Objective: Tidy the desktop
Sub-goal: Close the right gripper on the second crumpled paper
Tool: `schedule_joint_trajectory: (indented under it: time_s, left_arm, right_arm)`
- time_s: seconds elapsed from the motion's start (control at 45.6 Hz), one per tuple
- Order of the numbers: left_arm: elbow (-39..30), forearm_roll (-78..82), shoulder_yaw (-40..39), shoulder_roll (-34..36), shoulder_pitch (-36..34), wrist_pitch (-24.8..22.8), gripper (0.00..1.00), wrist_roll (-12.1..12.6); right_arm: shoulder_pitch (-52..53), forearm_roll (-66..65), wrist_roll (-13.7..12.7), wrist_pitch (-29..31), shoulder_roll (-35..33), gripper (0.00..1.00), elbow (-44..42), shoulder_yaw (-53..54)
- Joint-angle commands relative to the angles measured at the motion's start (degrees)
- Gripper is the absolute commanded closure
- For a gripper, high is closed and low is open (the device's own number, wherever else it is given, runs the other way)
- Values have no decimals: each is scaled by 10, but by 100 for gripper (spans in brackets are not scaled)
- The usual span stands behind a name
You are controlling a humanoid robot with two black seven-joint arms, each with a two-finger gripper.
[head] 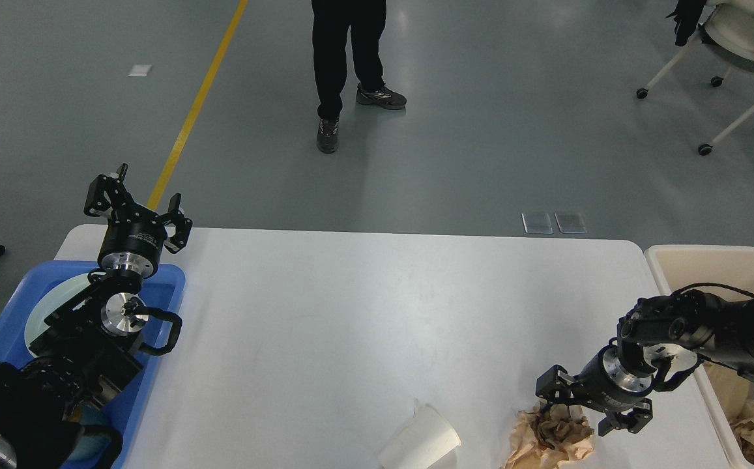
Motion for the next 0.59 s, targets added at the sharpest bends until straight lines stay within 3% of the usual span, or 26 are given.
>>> schedule_joint_trajectory:
  time_s: [0.0, 0.066, 0.088, 0.11, 0.57]
  left_arm:
    - [0, 0, 0, 0, 0, 0, 4, 0]
    - [0, 0, 0, 0, 0, 0, 4, 0]
    - [0, 0, 0, 0, 0, 0, 4, 0]
    - [0, 0, 0, 0, 0, 0, 4, 0]
    - [0, 0, 0, 0, 0, 0, 4, 0]
  right_arm:
    - [-1, 0, 1, -9, 2, 37, 2, 0]
    - [4, -2, 1, -5, 5, 86, 6, -1]
    - [5, -3, 1, -4, 6, 97, 7, -4]
    - [5, -3, 1, -4, 7, 100, 8, -7]
    - [38, -4, 1, -4, 1, 100, 10, -9]
